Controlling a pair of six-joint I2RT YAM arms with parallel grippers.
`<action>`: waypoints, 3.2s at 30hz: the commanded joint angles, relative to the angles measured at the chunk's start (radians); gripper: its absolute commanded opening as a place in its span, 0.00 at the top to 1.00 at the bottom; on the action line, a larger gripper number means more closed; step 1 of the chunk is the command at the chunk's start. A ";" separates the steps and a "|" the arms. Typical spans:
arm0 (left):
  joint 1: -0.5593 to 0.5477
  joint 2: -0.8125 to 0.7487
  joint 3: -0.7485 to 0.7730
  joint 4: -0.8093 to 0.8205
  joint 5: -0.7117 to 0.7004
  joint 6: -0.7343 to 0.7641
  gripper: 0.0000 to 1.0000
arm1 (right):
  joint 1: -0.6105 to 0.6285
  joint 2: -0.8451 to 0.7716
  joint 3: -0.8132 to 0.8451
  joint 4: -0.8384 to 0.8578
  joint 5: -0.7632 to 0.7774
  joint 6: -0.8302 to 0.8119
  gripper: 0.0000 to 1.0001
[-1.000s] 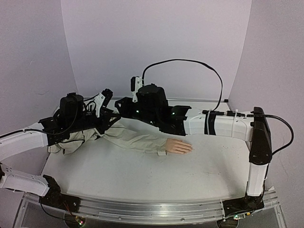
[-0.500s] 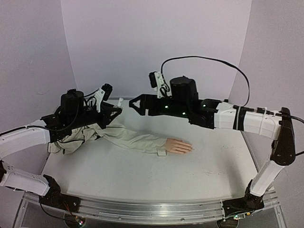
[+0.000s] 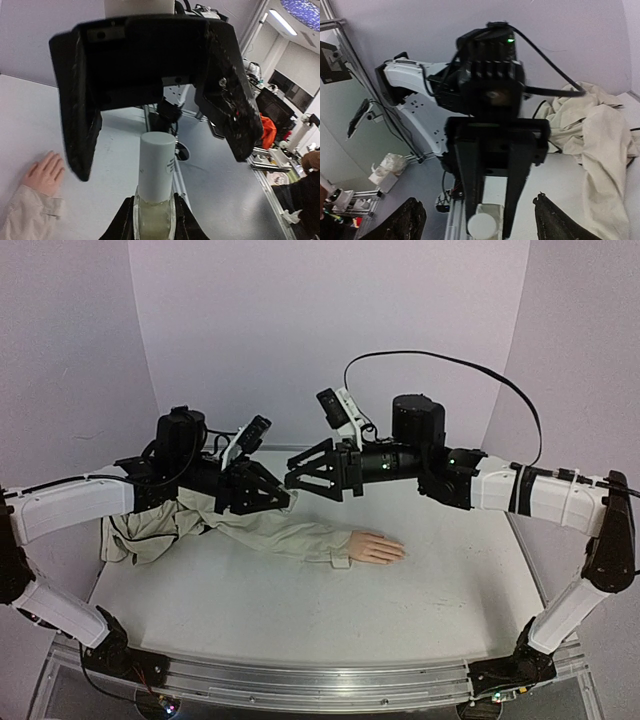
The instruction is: Paint the nails
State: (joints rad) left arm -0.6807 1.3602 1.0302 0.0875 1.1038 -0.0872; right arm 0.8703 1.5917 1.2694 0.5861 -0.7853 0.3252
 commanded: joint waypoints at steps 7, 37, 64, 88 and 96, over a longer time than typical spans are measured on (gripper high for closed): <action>-0.014 -0.010 0.031 0.036 0.191 -0.031 1.00 | 0.011 0.078 0.102 0.160 -0.232 0.029 0.48; -0.008 -0.216 -0.130 0.034 -1.029 0.116 1.00 | 0.110 0.172 0.116 0.077 0.353 0.171 1.00; -0.018 -0.228 -0.112 -0.019 -0.867 0.212 1.00 | 0.108 -0.045 0.073 -0.094 0.593 0.085 0.03; -0.008 0.018 0.074 -0.008 0.232 -0.030 1.00 | -0.016 -0.011 -0.010 0.264 -0.148 0.112 0.41; -0.010 0.023 0.074 -0.009 0.230 -0.028 1.00 | 0.016 0.063 0.059 0.281 -0.190 0.121 0.57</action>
State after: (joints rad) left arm -0.6865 1.3949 1.0721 0.0353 1.2995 -0.1081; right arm 0.8631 1.6325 1.2503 0.7761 -0.9115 0.4351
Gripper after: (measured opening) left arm 0.215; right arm 0.464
